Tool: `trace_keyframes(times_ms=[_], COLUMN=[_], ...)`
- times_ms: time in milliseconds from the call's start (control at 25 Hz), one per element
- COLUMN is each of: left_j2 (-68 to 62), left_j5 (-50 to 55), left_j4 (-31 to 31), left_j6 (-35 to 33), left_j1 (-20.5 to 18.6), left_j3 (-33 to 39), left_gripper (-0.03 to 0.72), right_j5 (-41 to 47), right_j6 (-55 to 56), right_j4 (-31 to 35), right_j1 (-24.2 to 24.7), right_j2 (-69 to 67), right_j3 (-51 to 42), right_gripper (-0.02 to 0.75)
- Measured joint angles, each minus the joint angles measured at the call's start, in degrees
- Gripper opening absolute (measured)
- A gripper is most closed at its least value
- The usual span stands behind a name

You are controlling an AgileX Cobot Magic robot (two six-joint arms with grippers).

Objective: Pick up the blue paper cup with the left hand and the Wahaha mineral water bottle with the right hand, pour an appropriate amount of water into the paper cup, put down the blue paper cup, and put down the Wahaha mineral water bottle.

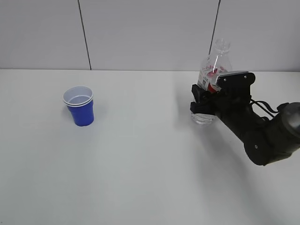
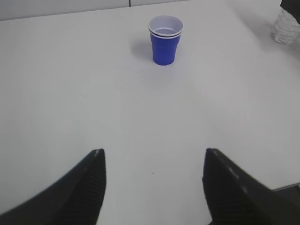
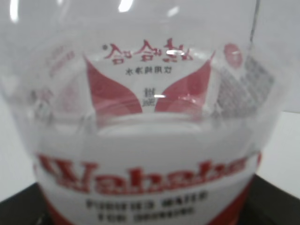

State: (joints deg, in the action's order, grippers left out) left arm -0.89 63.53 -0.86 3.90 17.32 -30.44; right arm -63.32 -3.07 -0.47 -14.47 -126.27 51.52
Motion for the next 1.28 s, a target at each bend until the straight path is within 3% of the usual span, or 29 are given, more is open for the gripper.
trace_keyframes(times_ms=[280, 600, 1280], left_j2=[0.0, 0.0, 0.0], left_j5=[0.0, 0.0, 0.0], left_j4=[0.0, 0.0, 0.0], left_j6=[0.0, 0.0, 0.0], left_j1=[0.0, 0.0, 0.0], left_j3=[0.0, 0.0, 0.0], left_gripper=[0.490, 0.489, 0.482], right_j5=[-3.3, -3.0, -2.6], right_j6=[-0.3, -0.4, -0.5], right_j4=[0.0, 0.5, 0.9], right_j1=[0.0, 0.0, 0.0], right_j2=[-0.1, -0.1, 2.2], right_j3=[-2.7, -3.4, -8.3], right_gripper=[0.475, 0.629, 0.635])
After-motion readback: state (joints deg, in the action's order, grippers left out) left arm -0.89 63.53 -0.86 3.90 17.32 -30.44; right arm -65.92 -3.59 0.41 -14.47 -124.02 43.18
